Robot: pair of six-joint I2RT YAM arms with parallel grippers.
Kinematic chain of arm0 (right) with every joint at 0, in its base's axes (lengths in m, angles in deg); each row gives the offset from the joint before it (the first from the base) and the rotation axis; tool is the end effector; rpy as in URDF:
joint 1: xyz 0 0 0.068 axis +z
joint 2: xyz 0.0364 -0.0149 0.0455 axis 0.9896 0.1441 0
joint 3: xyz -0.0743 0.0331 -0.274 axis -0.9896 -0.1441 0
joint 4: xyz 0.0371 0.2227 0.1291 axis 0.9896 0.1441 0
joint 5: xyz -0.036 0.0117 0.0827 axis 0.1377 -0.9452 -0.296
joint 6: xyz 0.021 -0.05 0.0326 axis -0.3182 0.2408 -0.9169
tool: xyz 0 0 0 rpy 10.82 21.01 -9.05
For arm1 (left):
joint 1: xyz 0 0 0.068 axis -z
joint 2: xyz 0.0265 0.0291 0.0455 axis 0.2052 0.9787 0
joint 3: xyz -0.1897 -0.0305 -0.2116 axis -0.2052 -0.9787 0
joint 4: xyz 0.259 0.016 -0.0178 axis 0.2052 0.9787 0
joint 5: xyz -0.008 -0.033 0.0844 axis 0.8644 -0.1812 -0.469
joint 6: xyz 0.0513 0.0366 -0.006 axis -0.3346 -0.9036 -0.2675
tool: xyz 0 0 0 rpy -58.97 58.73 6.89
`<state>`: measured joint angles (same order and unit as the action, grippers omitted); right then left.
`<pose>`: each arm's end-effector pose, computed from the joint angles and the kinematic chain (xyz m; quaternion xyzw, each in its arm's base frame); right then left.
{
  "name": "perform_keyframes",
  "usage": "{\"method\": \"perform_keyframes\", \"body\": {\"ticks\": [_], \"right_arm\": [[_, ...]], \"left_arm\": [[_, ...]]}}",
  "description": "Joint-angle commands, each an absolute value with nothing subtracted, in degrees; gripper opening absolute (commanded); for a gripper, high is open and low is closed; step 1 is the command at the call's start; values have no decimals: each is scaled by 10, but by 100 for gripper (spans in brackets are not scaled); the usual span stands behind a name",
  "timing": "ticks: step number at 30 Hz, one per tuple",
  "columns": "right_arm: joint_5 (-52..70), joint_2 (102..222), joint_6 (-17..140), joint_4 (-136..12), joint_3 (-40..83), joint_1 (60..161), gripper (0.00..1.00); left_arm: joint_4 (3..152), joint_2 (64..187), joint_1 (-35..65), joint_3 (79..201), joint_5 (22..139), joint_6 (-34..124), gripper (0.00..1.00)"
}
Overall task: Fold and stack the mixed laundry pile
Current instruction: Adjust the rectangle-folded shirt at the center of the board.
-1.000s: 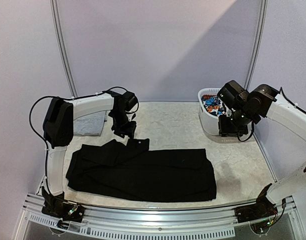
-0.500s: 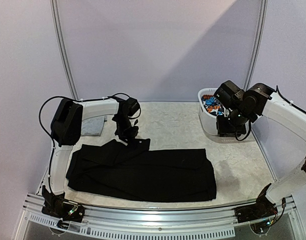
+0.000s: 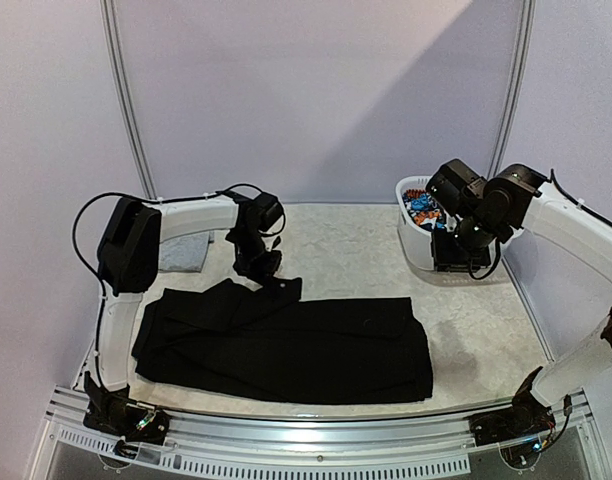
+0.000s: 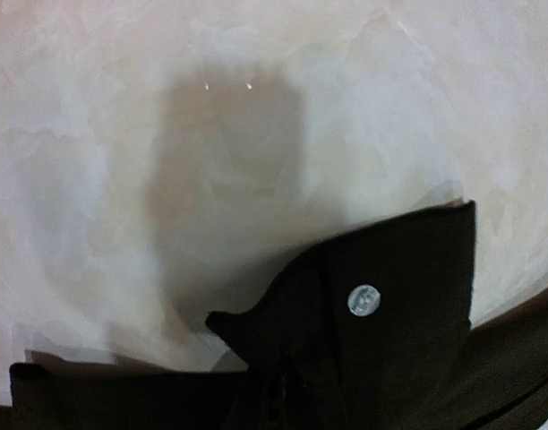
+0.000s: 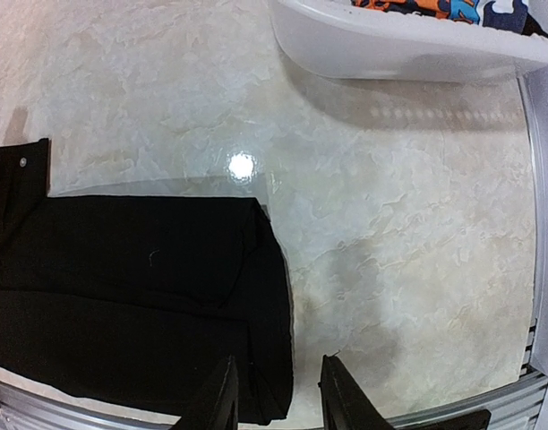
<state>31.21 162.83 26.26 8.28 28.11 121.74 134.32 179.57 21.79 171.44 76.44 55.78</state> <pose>0.2107 0.1605 0.3362 0.0384 0.9763 0.0150 0.2125 0.3839 -0.2595 0.1526 0.1004 0.9908 -0.0705 0.0571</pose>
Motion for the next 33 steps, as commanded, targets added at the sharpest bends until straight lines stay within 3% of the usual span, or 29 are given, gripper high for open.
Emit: {"method": "perform_keyframes", "body": {"ticks": [1, 16, 18, 22, 24, 28, 33], "right_arm": [[323, 1628, 266, 81, 296, 1215, 32], [272, 1590, 296, 4, 220, 1214, 32], [265, 1584, 305, -4, 211, 1214, 32], [240, 1582, 317, -20, 202, 1215, 32], [223, 1581, 319, -35, 193, 1215, 32], [160, 1578, 320, -88, 158, 1214, 33], [34, 1616, 311, -131, 136, 1217, 42]], "left_arm": [[1341, 1714, 254, 1696, 775, 574, 0], [1258, 1659, 423, 1604, 834, 691, 0], [1234, 1658, 438, 1586, 851, 703, 8], [1159, 1627, 450, 1538, 884, 745, 42], [1111, 1588, 449, 1508, 878, 774, 54], [1112, 1511, 445, 1473, 832, 790, 66], [1135, 1402, 421, 1411, 799, 769, 78]]}}
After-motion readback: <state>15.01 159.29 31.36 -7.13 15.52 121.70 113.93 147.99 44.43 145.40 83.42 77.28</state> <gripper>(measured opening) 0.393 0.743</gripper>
